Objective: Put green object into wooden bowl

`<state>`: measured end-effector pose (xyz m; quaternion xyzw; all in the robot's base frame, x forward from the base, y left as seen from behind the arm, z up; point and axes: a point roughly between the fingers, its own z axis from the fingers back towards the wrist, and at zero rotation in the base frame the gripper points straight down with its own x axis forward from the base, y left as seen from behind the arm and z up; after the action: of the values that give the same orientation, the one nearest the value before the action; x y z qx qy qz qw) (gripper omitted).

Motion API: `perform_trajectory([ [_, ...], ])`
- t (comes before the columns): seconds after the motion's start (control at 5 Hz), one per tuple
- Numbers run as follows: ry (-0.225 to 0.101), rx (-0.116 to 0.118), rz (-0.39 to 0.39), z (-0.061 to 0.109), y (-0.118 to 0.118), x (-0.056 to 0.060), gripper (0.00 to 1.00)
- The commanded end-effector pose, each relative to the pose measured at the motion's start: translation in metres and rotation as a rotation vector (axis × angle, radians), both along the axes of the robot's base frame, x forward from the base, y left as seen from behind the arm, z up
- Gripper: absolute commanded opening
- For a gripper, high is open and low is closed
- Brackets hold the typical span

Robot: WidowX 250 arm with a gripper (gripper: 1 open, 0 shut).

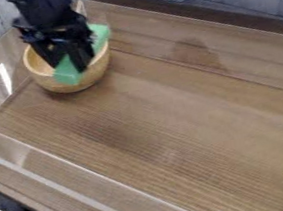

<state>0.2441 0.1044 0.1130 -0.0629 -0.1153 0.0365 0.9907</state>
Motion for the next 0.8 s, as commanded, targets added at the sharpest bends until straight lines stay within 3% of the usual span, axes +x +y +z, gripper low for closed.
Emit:
perform_trajectory([
  [0.0, -0.046, 0.014, -0.009, 0.009, 0.023, 0.008, 0.0],
  [0.4, -0.042, -0.005, -0.061, -0.016, 0.039, 0.03, 0.0],
  [0.6, -0.042, -0.019, -0.001, -0.021, 0.041, 0.041, 0.0],
])
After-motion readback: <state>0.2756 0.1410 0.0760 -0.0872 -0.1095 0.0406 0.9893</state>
